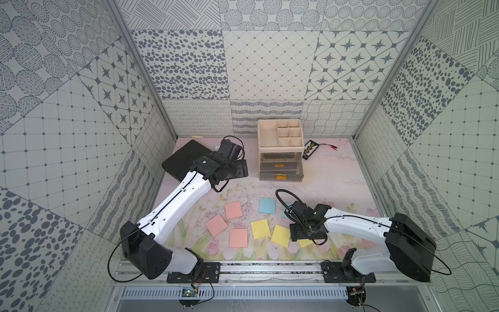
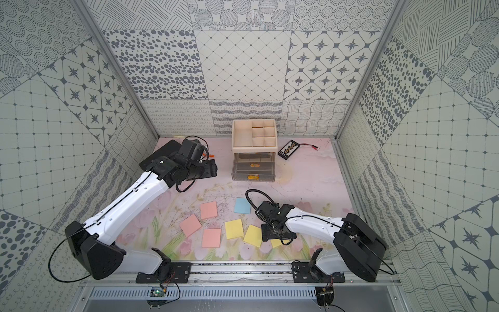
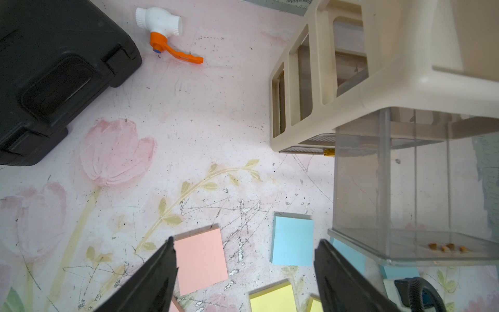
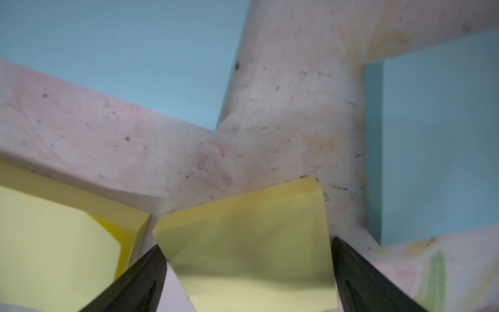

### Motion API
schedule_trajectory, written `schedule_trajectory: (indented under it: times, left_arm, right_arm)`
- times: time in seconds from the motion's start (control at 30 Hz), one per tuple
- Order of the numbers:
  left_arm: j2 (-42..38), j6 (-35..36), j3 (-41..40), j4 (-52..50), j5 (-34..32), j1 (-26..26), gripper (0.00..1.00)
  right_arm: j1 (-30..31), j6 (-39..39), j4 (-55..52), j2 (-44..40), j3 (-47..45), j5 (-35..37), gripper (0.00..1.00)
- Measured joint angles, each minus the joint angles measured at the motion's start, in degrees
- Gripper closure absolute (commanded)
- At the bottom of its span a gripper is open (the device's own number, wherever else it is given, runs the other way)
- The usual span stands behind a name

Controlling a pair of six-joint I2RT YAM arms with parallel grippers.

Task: Please put the sticky notes in the drawer by color
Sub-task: Pick up the sticky notes from the center of the board.

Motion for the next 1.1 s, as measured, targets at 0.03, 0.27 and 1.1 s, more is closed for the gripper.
schedule_trajectory:
  times: [0.03,0.27,1.1]
  left_arm:
    - [0.0,0.0,0.0,0.0,0.0,0.0,0.18]
    - [-0.4,0.0,-0.1,0.0,-0.4,0.0,0.18]
    - [-3.0,-0.4,-1.4,-0.2,-1.0,0.0,0.18]
  right_arm:
    - [0.0,0.1,0.1,0.0,0.0,0.0,0.01]
    - [0.7,1.6,0.5,-0.4,-0.4,0.1,0.08]
    - [1.6,4.5,-12.0,-14.8,5.7,0.8,0.18]
